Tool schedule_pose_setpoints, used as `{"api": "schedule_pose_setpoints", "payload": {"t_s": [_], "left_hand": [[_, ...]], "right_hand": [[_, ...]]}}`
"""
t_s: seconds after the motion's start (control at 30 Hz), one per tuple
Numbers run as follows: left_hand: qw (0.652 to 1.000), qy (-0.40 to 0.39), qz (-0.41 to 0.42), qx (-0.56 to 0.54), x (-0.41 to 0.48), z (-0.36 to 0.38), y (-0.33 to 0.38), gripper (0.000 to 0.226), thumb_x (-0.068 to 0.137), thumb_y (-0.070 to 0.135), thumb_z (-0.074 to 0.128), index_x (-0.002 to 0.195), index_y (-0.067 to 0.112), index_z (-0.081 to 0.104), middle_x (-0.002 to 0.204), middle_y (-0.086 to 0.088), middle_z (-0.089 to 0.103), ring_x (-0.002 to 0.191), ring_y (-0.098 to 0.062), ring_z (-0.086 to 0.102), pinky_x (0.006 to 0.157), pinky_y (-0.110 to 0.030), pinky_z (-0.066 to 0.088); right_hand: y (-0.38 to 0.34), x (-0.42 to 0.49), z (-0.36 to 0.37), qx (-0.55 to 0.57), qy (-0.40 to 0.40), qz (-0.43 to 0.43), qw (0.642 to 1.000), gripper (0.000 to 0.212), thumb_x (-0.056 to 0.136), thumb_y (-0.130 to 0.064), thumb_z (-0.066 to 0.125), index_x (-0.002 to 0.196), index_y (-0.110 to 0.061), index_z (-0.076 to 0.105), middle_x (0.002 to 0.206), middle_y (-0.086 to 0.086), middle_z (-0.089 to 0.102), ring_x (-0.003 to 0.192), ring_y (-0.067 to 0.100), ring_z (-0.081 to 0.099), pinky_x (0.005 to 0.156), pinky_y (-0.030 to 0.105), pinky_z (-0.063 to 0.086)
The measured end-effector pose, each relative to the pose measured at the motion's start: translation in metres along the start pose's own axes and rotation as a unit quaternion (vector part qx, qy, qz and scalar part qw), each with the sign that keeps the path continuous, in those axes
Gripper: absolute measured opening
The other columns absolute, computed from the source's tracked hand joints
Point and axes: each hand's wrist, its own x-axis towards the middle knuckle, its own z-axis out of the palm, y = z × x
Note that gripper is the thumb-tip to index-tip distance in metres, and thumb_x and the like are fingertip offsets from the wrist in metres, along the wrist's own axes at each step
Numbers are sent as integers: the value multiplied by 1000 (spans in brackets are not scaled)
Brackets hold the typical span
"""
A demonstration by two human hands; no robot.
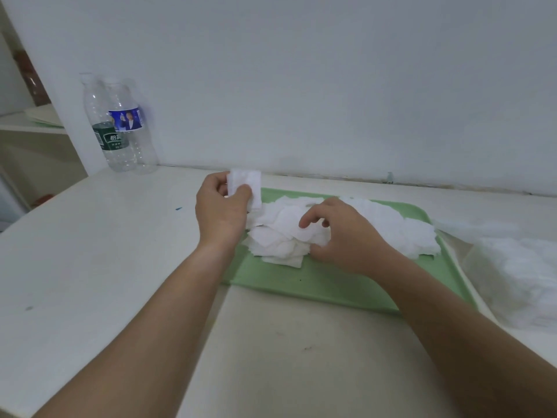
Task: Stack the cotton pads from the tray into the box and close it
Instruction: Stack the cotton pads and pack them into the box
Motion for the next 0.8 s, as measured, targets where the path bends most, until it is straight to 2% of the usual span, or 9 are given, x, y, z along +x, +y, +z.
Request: {"api": "schedule_pose_setpoints", "payload": {"t_s": [0.1, 0.2, 0.33, 0.4, 0.47, 0.53, 0.63, 0.7, 0.8], "left_hand": [[1000, -30, -7, -4, -5, 3, -1, 18, 82, 13, 67, 91, 27, 60, 90, 2, 69, 84, -22, 71, 79, -46, 62], [999, -53, -6, -7, -8, 5, -3, 19, 77, 18, 64, 95, 26, 62, 98, -4, 70, 91, -32, 73, 75, -47, 63], [997, -71, -13, -10, -9, 5, -3, 24, 74, 21, 64, 98, 24, 62, 100, -4, 71, 89, -31, 75, 77, -48, 63], [996, -83, -22, -17, -10, 6, -2, 23, 78, 17, 66, 101, 21, 62, 98, -5, 73, 87, -31, 75, 75, -44, 64], [994, -99, -29, -23, -11, 7, -2, 22, 86, 10, 68, 106, 15, 63, 93, -6, 76, 85, -29, 75, 71, -37, 63], [992, -120, -31, -27, -13, 7, 0, 23, 88, 8, 70, 110, 12, 65, 89, -4, 78, 85, -25, 76, 72, -35, 63], [987, -157, -33, -29, -17, 9, 0, 24, 88, 9, 72, 112, 10, 68, 90, -4, 79, 86, -23, 76, 79, -40, 63], [982, -180, -35, -37, -21, 12, 1, 22, 88, 9, 74, 110, 9, 72, 91, -6, 79, 87, -24, 76, 81, -42, 62], [974, -215, -46, -62, -29, 15, 5, 23, 86, 9, 77, 108, 7, 74, 92, -9, 79, 88, -25, 76, 77, -38, 63]], "right_hand": [[2, 2, 5, -22, 20, 0, 1000, 29, 76, -29, 78, 101, -35, 65, 111, -10, 52, 102, 12, 52, 90, 36, 47], [4, 4, 6, 10, 56, -5, 998, 9, 84, -29, 73, 90, -34, 68, 106, -9, 56, 99, 11, 53, 84, 30, 44], [4, 6, 1, 152, 106, 23, 982, 6, 88, -21, 69, 84, -25, 66, 98, -6, 65, 88, 9, 60, 74, 19, 42], [4, 7, -6, 268, 132, 68, 952, 3, 88, -15, 68, 86, -16, 68, 87, 2, 70, 77, 13, 61, 73, 25, 45], [3, 8, -13, 392, 138, 98, 904, 6, 90, -9, 66, 85, -12, 67, 79, 7, 67, 75, 18, 60, 76, 33, 50], [0, 8, -18, 498, 113, 110, 853, 7, 95, -8, 63, 89, -10, 66, 82, 9, 71, 79, 22, 67, 77, 32, 56], [-5, 7, -22, 584, 63, 112, 801, 6, 97, -10, 61, 99, -6, 64, 83, 6, 72, 75, 19, 70, 70, 28, 58], [-7, 6, -24, 615, 32, 110, 780, 7, 97, -11, 61, 101, -7, 65, 81, 3, 70, 69, 15, 66, 65, 26, 56], [-7, 6, -23, 605, 16, 104, 789, 7, 96, -12, 63, 101, -9, 66, 80, 3, 68, 68, 14, 64, 64, 25, 55]]}}
